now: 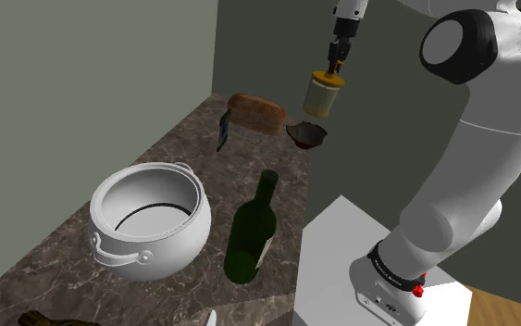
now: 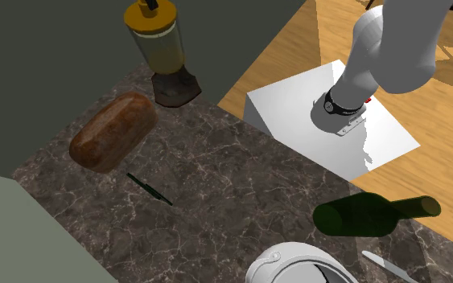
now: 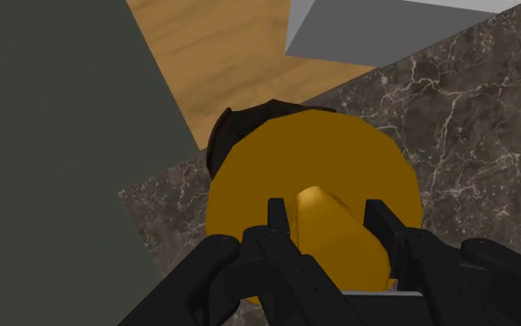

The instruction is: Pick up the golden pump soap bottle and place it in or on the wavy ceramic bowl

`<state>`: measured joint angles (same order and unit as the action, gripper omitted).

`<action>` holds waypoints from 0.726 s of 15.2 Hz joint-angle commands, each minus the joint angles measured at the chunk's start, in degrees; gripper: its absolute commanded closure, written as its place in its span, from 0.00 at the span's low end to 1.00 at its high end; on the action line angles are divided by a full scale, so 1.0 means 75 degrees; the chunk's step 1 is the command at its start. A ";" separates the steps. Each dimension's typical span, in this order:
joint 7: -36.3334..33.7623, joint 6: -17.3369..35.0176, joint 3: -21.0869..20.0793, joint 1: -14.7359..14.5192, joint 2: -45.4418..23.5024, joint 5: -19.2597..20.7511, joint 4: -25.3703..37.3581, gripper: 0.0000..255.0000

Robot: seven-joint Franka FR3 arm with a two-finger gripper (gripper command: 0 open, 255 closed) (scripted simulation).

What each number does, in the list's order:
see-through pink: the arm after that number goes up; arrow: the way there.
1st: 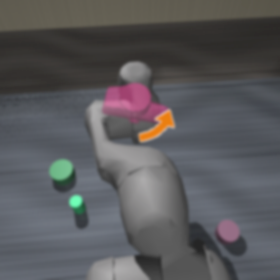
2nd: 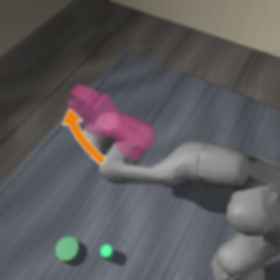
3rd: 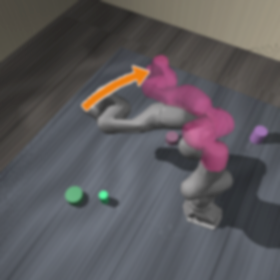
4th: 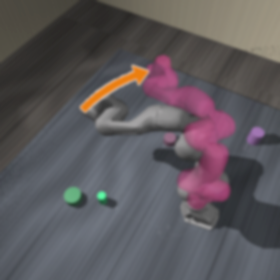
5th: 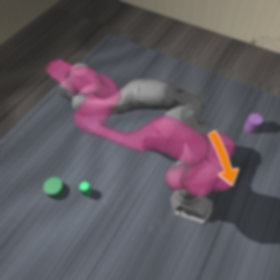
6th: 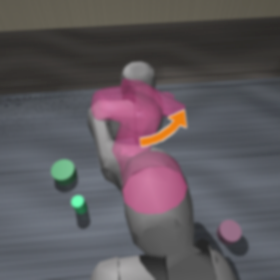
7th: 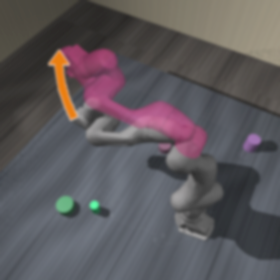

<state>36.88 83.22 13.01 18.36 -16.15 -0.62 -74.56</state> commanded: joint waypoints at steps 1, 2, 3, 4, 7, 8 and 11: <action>-0.0023 0.0228 -0.0008 -0.0023 0.0065 0.0012 -0.0281 1.00; -0.0030 0.0343 -0.0009 -0.0031 0.0092 0.0018 -0.0423 1.00; -0.0036 0.0457 -0.0011 -0.0037 0.0117 0.0023 -0.0562 1.00; -0.0042 0.0570 -0.0013 -0.0043 0.0139 0.0027 -0.0696 1.00; -0.0059 0.0900 -0.0018 -0.0059 0.0189 0.0037 -0.1076 1.00; -0.0064 0.1008 -0.0019 -0.0063 0.0202 0.0040 -0.1196 1.00; -0.0076 0.1326 -0.0024 -0.0074 0.0225 0.0044 -0.1538 1.00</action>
<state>36.42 92.41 12.87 17.88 -14.47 -0.28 -85.40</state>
